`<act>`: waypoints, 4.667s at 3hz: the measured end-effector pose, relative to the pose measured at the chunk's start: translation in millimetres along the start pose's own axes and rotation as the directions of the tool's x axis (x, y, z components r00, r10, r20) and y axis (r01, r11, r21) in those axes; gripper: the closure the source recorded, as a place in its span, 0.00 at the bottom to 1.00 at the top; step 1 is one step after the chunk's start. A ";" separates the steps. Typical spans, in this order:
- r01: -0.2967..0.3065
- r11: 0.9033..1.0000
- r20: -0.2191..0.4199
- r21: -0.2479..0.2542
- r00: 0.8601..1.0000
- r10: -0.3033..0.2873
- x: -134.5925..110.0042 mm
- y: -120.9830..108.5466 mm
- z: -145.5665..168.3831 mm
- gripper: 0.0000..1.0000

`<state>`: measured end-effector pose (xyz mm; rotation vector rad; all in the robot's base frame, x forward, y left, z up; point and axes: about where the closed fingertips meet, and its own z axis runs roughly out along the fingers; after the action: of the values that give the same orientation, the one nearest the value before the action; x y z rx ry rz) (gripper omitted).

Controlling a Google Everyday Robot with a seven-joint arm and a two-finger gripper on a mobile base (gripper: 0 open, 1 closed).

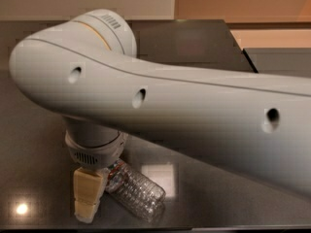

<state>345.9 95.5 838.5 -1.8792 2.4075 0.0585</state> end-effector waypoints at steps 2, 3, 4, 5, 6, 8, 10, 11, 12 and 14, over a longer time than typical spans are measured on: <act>0.011 1.000 -0.026 -0.005 1.000 -0.011 -3.9 2.2 7.2 0.42; 0.016 1.000 -0.009 0.001 1.000 -0.016 -3.7 0.4 -1.6 0.64; 0.036 0.999 0.055 0.004 0.998 -0.036 -5.1 -6.1 -24.5 0.88; 0.087 0.996 0.185 0.009 0.979 -0.087 -11.1 -19.1 -56.1 1.00; 0.147 0.989 0.333 0.019 0.932 -0.145 -16.5 -32.8 -84.3 1.00; 0.232 0.972 0.628 0.049 0.750 -0.210 -24.0 -46.1 -122.5 1.00; 0.254 0.963 0.827 0.089 0.520 -0.213 -25.0 -55.0 -128.8 1.00; 0.260 0.959 0.889 0.111 0.405 -0.213 -24.1 -60.5 -129.9 1.00; 0.266 0.957 0.932 0.116 0.303 -0.197 -20.0 -68.8 -127.0 1.00; 0.262 0.959 0.974 0.103 0.167 -0.151 -1.7 -85.4 -116.3 1.00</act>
Offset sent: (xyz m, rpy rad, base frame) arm 0.0017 0.0035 -0.0098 -0.0380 0.0239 0.0144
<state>423.9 66.6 956.4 -1.3633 1.1795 1.0408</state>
